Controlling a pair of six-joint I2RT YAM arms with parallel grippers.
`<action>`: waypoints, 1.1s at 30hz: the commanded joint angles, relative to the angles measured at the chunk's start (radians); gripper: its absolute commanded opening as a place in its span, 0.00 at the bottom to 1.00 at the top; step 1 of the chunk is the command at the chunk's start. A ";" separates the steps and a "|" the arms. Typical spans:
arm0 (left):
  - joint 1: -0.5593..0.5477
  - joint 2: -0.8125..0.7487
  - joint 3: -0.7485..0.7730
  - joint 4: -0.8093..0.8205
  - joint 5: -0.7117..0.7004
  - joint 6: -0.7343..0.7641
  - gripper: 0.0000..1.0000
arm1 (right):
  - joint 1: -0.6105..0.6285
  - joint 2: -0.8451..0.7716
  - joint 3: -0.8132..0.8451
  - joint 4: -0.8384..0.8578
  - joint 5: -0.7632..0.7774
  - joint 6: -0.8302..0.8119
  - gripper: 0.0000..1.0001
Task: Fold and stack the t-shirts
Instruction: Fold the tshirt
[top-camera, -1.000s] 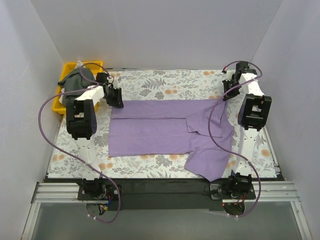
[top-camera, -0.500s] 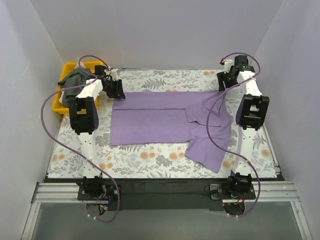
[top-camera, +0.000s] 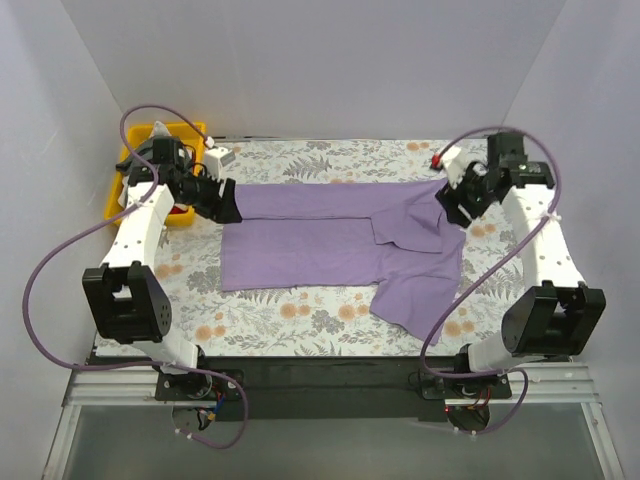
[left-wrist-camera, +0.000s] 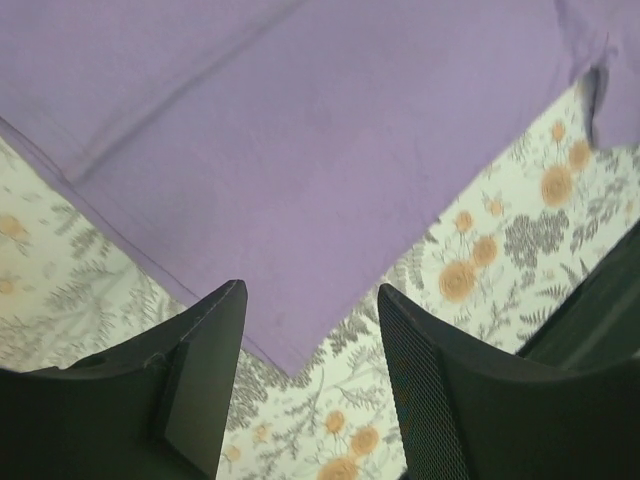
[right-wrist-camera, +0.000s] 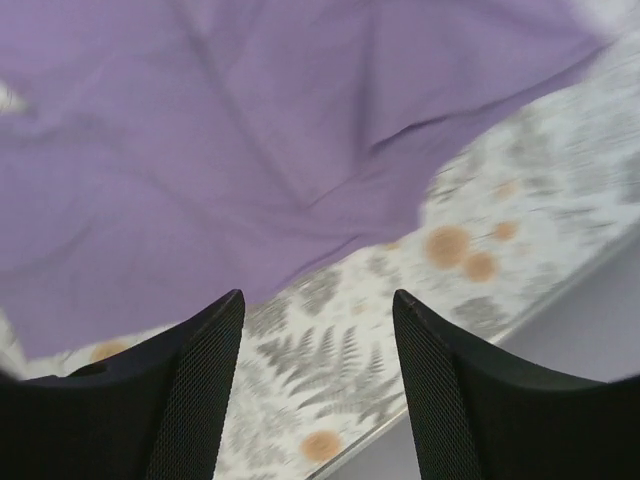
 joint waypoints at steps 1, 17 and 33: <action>0.004 -0.046 -0.115 -0.089 -0.018 0.129 0.54 | 0.052 0.002 -0.228 -0.098 0.076 -0.098 0.67; 0.004 -0.134 -0.304 -0.028 -0.094 0.149 0.57 | 0.256 -0.121 -0.763 0.267 0.325 -0.031 0.60; 0.002 -0.146 -0.457 0.095 -0.130 0.369 0.57 | 0.256 -0.032 -0.855 0.381 0.351 -0.034 0.01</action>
